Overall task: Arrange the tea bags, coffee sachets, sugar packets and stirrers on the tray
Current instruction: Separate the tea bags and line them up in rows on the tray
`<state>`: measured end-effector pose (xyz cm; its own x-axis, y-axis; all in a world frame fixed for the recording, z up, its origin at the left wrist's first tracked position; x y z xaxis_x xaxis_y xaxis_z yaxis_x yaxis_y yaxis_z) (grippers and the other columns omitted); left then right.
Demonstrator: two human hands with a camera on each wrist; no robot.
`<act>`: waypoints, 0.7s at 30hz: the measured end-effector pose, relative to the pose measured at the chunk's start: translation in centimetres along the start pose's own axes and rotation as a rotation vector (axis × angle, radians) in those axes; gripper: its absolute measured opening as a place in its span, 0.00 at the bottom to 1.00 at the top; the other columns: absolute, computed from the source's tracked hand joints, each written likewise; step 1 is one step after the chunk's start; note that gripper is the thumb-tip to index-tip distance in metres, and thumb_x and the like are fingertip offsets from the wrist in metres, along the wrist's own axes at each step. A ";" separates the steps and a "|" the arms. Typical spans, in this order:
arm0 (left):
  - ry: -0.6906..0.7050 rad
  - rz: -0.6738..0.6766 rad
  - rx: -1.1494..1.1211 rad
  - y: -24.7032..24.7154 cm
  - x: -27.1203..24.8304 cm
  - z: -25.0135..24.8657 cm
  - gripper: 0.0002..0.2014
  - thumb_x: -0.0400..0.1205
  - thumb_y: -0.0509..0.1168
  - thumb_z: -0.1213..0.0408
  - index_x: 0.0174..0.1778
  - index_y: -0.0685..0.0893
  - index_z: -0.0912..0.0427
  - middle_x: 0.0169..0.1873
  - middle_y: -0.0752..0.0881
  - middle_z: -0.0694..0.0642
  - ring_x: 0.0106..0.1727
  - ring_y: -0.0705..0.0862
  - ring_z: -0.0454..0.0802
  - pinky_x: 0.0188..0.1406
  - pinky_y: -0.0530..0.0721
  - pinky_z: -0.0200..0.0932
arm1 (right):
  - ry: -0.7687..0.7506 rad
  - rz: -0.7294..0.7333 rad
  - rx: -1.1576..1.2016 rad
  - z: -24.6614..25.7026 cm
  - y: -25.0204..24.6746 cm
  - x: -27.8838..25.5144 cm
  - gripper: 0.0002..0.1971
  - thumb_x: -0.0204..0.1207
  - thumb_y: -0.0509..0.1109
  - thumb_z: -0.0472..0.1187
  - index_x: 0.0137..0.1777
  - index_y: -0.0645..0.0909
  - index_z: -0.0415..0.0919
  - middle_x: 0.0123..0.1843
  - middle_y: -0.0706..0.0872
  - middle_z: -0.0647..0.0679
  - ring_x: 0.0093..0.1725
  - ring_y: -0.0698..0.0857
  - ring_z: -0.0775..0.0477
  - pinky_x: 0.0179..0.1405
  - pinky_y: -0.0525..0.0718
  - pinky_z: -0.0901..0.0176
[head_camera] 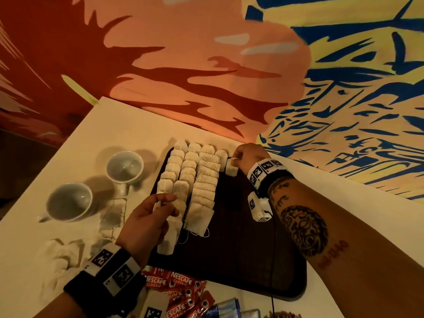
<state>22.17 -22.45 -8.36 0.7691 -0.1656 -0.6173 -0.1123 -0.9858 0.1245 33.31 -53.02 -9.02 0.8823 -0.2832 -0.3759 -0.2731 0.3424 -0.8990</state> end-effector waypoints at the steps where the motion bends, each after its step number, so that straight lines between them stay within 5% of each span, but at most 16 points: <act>1: 0.002 0.003 -0.002 0.1 0.0 -0.1 0.09 0.85 0.63 0.69 0.55 0.86 0.55 0.33 0.87 0.52 0.22 0.65 0.46 0.18 0.62 0.35 | 0.003 -0.001 0.000 0.0 0.0 0.0 0.09 0.77 0.77 0.48 0.54 0.87 0.47 0.58 0.88 0.47 0.48 0.81 0.49 0.49 0.76 0.61; 10: -0.016 0.023 0.004 0.5 -0.5 0.5 0.09 0.85 0.62 0.69 0.57 0.85 0.55 0.32 0.87 0.53 0.22 0.67 0.47 0.23 0.62 0.38 | 0.051 0.023 0.006 -0.6 0.4 0.4 0.13 0.76 0.77 0.51 0.58 0.86 0.47 0.61 0.87 0.47 0.53 0.83 0.47 0.54 0.78 0.59; 15: -0.024 0.034 -0.018 0.7 -0.6 0.8 0.13 0.86 0.56 0.73 0.59 0.83 0.57 0.34 0.87 0.57 0.24 0.72 0.48 0.24 0.67 0.41 | 0.066 -0.063 0.069 -0.4 -1.0 -1.6 0.22 0.77 0.76 0.52 0.68 0.80 0.47 0.66 0.82 0.45 0.62 0.83 0.45 0.64 0.81 0.53; 18: -0.038 0.061 0.006 1.3 -0.9 0.7 0.20 0.82 0.54 0.79 0.61 0.80 0.54 0.35 0.87 0.61 0.25 0.74 0.49 0.25 0.67 0.42 | -0.022 -0.154 0.253 1.9 -2.1 -6.7 0.17 0.81 0.72 0.51 0.67 0.81 0.48 0.62 0.83 0.50 0.57 0.84 0.50 0.62 0.83 0.53; 21: -0.023 0.125 0.145 3.1 -1.2 0.6 0.26 0.79 0.54 0.79 0.65 0.77 0.47 0.33 0.87 0.61 0.26 0.75 0.50 0.24 0.68 0.42 | -0.276 -0.040 0.502 6.6 0.0 -14.0 0.10 0.80 0.74 0.47 0.60 0.87 0.51 0.53 0.86 0.57 0.48 0.85 0.58 0.54 0.83 0.62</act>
<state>20.50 -25.29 -7.67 0.7292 -0.2860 -0.6217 -0.2972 -0.9507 0.0888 23.48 -43.14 -2.23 0.9740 -0.0840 -0.2104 -0.0808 0.7387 -0.6691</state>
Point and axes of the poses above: each hand's wrist, its own x-axis towards the middle knuckle, its own y-axis out of the palm, z = x × y, the point moved 10 cm from there along x, towards the middle knuckle
